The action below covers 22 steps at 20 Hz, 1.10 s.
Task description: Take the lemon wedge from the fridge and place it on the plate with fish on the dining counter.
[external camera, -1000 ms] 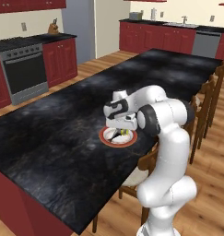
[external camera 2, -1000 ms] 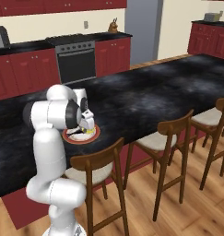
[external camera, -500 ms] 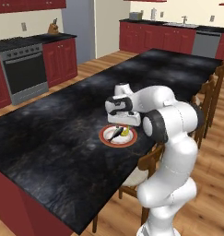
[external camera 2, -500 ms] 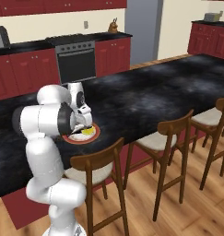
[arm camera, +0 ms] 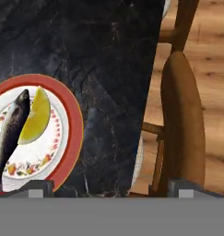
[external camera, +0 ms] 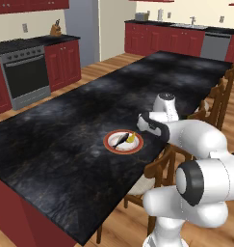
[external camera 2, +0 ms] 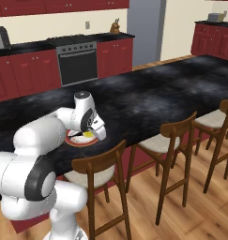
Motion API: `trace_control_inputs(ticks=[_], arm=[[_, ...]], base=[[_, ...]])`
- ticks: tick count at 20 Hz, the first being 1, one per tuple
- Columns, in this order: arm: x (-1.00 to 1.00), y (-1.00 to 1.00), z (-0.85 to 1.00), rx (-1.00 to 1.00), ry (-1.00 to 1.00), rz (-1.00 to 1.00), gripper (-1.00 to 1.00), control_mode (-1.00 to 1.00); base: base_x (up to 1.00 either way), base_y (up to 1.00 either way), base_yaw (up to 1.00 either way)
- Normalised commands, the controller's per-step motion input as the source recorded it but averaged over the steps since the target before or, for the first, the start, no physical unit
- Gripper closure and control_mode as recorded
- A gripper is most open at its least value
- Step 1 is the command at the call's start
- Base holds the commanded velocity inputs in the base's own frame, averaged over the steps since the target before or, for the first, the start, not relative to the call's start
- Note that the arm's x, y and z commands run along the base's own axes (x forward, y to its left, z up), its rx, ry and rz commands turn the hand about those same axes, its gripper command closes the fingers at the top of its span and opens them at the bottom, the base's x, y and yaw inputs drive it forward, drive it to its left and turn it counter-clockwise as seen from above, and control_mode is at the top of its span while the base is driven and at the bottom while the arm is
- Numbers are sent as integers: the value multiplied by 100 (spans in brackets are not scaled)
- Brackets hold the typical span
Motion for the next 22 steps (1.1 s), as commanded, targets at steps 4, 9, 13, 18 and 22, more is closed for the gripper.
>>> trace_control_inputs(ticks=[4,9,13,18,22], arm=[[-88,-28,100,7,-49,-3,-100,-100],[-51,-25,51,3,-32,-2,-100,-100],[-68,16,21,-3,-54,2,-100,-100],[-100,36,86,-13,-88,1,-100,-100],[-100,5,81,-1,-87,0,-100,-100]], base=[[0,0,0],[0,0,0],[0,0,0],[0,0,0],[0,0,0]])
